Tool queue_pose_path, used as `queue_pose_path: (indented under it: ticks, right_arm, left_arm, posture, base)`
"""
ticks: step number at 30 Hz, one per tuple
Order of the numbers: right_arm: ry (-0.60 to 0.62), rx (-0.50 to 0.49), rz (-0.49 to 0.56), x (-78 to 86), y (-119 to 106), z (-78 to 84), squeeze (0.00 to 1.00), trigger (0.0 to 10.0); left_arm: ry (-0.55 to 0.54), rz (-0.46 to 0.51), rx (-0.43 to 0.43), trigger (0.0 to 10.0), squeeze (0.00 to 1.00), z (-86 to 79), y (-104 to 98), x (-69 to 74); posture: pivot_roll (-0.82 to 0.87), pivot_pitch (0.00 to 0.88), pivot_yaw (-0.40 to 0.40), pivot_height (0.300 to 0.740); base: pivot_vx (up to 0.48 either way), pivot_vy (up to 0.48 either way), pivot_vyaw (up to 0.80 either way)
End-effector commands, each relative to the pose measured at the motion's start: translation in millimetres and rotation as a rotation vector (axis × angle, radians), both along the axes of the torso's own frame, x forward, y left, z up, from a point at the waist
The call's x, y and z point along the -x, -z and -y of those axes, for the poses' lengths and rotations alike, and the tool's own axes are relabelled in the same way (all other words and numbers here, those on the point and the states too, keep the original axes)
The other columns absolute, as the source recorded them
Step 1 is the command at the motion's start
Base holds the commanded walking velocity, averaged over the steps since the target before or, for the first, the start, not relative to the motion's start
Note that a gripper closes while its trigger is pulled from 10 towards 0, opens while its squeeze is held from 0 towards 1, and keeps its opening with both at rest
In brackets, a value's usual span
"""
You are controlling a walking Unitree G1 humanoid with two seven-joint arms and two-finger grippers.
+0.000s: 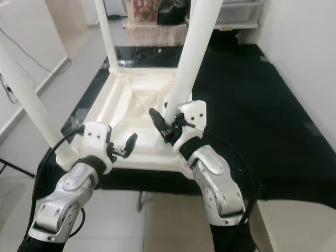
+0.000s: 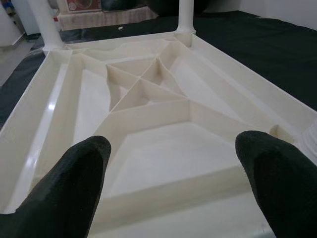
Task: Building children table
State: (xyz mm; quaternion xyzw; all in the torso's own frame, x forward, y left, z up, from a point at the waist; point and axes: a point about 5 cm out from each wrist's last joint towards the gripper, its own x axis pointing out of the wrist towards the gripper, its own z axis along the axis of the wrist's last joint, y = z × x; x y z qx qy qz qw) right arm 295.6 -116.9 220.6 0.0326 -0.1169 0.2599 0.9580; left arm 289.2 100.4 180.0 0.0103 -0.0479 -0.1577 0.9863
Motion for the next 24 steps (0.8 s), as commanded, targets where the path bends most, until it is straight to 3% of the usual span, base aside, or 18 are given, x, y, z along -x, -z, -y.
queue_pose_path:
  ticks: [1, 10, 24]
  right_arm:
    - [-0.008, 0.005, 0.032, 1.3, -5, -2.2, 0.0, 10.0]
    - [0.008, 0.015, 0.022, -0.4, -2, 0.5, 0.0, 10.0]
    - [0.018, 0.038, 0.017, -1.5, -2, -0.3, 0.0, 10.0]
  left_arm:
    - [-0.013, 0.003, -0.004, 10.0, 0.0, -3.8, 1, -0.9]
    - [0.032, 0.034, -0.026, 10.0, 0.0, -5.2, 5, 3.5]
    - [0.062, 0.0, -0.011, 10.0, 0.0, -7.1, 14, 8.6]
  posture:
    - [-0.09, 0.065, 0.018, 0.74]
    - [-0.09, 0.061, 0.015, 0.74]
    - [-0.09, 0.063, 0.015, 0.74]
  base:
    - [0.0, 0.0, 0.0]
    - [0.0, 0.0, 0.0]
    - [0.0, 0.0, 0.0]
